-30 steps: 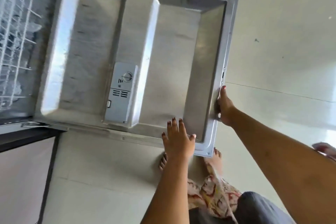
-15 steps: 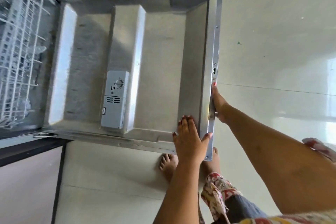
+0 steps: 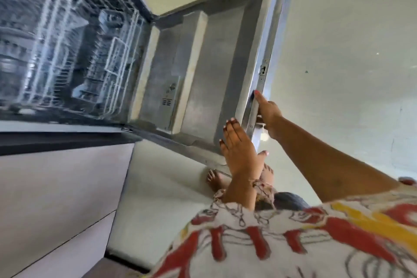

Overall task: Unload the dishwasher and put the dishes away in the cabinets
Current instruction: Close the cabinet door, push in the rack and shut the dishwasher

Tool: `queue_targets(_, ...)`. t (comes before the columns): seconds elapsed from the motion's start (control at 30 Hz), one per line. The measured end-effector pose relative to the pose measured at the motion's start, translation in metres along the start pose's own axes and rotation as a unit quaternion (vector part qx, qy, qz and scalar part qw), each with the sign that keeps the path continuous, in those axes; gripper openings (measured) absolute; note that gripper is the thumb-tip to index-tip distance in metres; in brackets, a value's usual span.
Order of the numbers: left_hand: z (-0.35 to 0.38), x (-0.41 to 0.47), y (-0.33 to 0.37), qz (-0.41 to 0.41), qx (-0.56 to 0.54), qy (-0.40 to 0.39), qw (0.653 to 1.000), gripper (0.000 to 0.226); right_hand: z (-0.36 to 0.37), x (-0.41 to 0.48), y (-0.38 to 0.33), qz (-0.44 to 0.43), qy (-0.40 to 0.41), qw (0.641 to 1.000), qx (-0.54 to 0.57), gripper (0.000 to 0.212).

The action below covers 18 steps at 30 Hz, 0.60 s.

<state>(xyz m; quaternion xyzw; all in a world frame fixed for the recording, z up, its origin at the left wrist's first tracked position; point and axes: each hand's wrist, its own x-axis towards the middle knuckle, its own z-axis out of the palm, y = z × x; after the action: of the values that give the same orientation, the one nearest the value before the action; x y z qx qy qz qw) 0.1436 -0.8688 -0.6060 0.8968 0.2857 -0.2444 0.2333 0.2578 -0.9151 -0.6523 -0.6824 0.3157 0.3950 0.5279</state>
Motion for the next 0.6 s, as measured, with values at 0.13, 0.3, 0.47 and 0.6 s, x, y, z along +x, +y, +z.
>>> queue_targets(0.13, -0.049, -0.016, 0.001, -0.055, 0.011, 0.091, 0.994, 0.119, 0.022, -0.041, -0.033, -0.029, -0.016, 0.999, -0.027, 0.091)
queue_targets(0.3, -0.109, -0.021, -0.021, -0.079, 0.025, 0.142, 0.986, 0.120, 0.050, -0.086, -0.070, -0.053, -0.079, 0.994, -0.058, 0.095)
queue_targets(0.47, -0.162, -0.026, -0.039, -0.066, 0.031, 0.153, 0.986, 0.124, 0.067, -0.130, -0.109, -0.095, -0.177, 0.969, -0.144, 0.031)
queue_targets(0.6, -0.202, -0.032, -0.076, -0.004, 0.092, 0.221, 0.971, 0.120, 0.089, -0.160, -0.149, -0.107, -0.278, 0.927, -0.229, 0.016)
